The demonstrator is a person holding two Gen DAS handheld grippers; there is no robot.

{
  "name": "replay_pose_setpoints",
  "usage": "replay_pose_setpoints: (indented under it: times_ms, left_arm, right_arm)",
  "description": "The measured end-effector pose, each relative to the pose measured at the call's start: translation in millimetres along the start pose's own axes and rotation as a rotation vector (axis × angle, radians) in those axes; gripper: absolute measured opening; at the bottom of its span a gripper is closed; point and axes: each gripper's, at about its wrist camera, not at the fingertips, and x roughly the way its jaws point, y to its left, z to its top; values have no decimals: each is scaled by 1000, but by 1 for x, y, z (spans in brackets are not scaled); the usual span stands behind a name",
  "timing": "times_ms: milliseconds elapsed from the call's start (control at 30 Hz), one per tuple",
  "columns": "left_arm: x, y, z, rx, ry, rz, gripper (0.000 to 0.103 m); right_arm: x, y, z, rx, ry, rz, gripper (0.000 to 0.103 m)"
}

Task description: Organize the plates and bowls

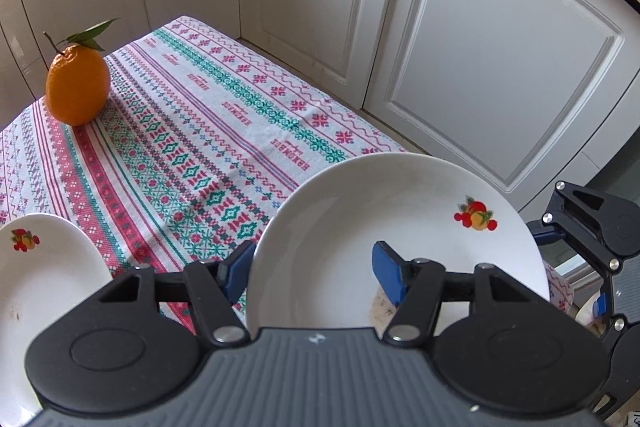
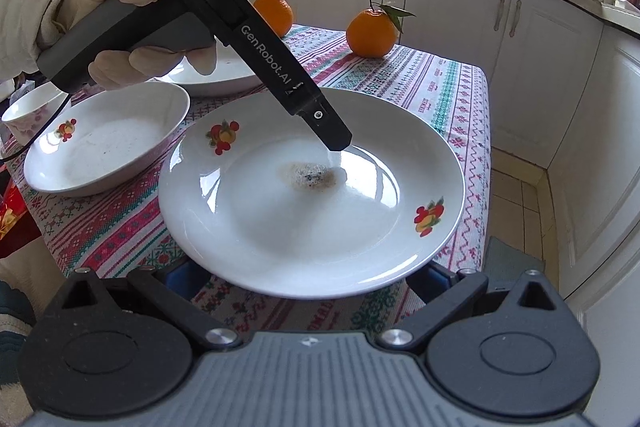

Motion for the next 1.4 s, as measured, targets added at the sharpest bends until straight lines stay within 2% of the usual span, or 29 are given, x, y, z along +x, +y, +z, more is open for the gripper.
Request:
replay_pose_setpoints:
  times_ms: [500,967,1133,1267,1400]
  left_arm:
    - [14,18,27,7,-71,41,62]
    - [31,28,30,-27,-83,24,62]
    - [35,28,30,-17,-81,40,62]
    - [29,26,30,-9,-84,51,71]
    - [12,25,29,-5,-121,95,79]
  right_arm:
    - [22,-27,17,21,2,-1,103]
    - [33,-30,15,38,25,-34,103]
    - [34,-31,17,50,25,-35,103]
    - [31,-30,16,51,25,-40,103]
    - [20,-28,14,54,12,-52,103]
